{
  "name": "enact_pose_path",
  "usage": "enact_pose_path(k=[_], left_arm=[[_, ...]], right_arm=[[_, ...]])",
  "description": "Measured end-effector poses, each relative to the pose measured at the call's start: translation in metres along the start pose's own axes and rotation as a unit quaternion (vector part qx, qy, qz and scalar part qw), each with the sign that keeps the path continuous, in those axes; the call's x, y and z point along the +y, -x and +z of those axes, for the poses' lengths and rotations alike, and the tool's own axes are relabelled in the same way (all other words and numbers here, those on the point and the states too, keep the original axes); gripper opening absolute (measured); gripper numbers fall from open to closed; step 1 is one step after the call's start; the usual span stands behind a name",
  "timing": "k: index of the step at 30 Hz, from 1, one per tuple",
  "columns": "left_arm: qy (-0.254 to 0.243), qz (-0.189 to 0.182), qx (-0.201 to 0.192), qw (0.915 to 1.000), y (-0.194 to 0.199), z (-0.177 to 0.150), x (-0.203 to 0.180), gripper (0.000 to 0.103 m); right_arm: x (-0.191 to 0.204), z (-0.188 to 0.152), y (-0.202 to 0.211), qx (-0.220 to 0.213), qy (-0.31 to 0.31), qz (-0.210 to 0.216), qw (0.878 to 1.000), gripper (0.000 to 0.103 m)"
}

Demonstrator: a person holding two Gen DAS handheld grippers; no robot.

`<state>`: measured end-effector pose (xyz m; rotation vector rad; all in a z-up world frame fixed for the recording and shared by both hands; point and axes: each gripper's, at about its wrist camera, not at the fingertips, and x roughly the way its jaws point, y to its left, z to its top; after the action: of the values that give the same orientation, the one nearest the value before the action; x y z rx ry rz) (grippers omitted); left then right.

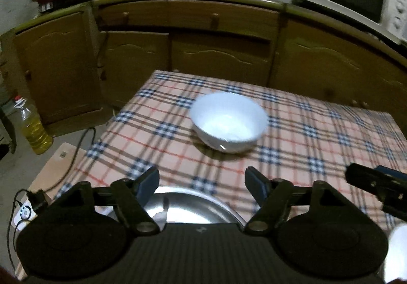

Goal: Organize plates and bowls

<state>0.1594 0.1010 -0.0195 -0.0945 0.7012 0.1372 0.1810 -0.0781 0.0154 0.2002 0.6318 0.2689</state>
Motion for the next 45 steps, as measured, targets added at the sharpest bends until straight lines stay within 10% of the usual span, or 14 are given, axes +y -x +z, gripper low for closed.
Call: enact_pose_path(k=[13, 21, 24, 45], left_arm=[[0.0, 0.022, 0.011, 0.9997, -0.092, 0.064, 0.011, 0.073], [-0.007, -0.004, 0.04, 0.9992, -0.142, 0.06, 0.012, 0.035], [-0.003, -0.028, 0.04, 0.9988, -0.146, 0.059, 0.009, 0.014], [-0.031, -0.069, -0.015, 0.997, -0.016, 0.038, -0.042, 0.011]], right_arm=[[0.016, 0.032, -0.124, 0.044, -0.003, 0.022, 0.999, 0.074], [0.017, 0.029, -0.189, 0.076, -0.018, 0.027, 0.997, 0.069], [0.018, 0.027, -0.202, 0.089, -0.029, 0.042, 0.995, 0.036], [0.004, 0.029, -0.052, 0.023, -0.019, 0.014, 0.999, 0.029]])
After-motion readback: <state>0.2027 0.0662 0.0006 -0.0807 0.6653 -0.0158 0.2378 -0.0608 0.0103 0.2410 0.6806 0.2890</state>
